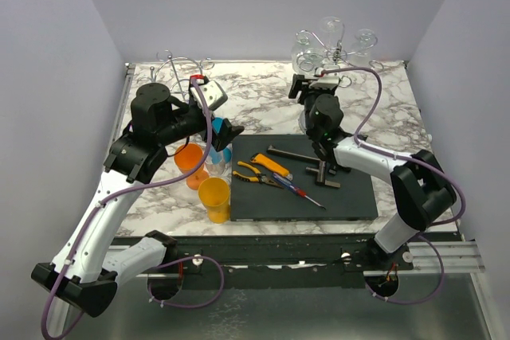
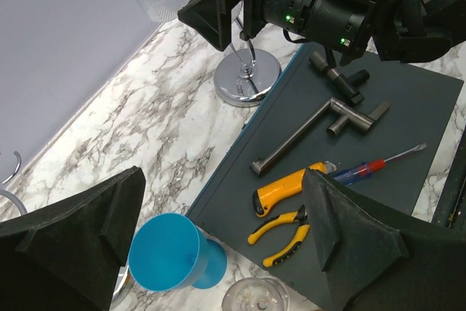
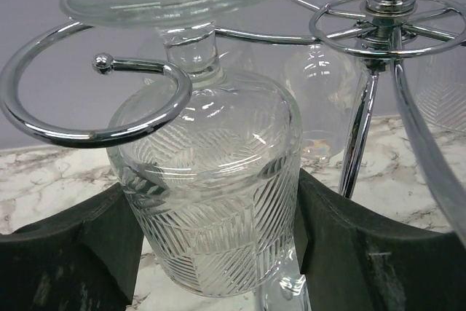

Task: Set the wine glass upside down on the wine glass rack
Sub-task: Turn the wine glass upside down at the wine rack.

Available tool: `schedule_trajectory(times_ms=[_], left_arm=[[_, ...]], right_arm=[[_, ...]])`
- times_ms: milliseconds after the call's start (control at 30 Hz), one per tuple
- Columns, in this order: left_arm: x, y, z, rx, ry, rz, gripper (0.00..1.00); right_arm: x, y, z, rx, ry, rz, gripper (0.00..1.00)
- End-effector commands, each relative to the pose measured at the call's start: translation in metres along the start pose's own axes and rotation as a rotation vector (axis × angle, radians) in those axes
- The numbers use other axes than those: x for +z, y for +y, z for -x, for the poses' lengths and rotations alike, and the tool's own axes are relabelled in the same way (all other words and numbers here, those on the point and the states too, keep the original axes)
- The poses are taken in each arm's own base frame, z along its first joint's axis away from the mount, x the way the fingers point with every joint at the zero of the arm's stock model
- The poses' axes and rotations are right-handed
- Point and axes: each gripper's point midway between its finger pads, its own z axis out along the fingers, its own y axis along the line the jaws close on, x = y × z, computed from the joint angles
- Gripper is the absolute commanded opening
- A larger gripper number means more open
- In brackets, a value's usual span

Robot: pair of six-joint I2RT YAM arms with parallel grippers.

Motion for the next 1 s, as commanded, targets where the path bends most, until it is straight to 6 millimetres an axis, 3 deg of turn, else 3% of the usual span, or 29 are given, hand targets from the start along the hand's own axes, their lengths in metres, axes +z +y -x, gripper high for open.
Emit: schedule_trajectory(times_ms=[0, 367, 533, 700, 967], left_arm=[[-0.007, -0.006, 0.013, 0.018, -0.034, -0.022, 0.97], [-0.007, -0.008, 0.013, 0.019, -0.036, -0.029, 0.97], [-0.007, -0.008, 0.012, 0.017, -0.033, -0.03, 0.97], [-0.007, -0.009, 0.012, 0.015, -0.034, -0.032, 0.97], [-0.007, -0.008, 0.011, 0.018, -0.033, -0.028, 0.97]], right_arm=[[0.008, 0.004, 0.026, 0.028, -0.06, -0.05, 0.0], [0.004, 0.02, 0.02, -0.013, -0.067, -0.012, 0.01], [-0.004, 0.024, 0.029, -0.019, -0.132, 0.034, 0.01], [-0.007, 0.04, 0.04, -0.044, -0.187, 0.136, 0.01], [-0.012, 0.048, 0.042, -0.047, -0.191, 0.197, 0.01]])
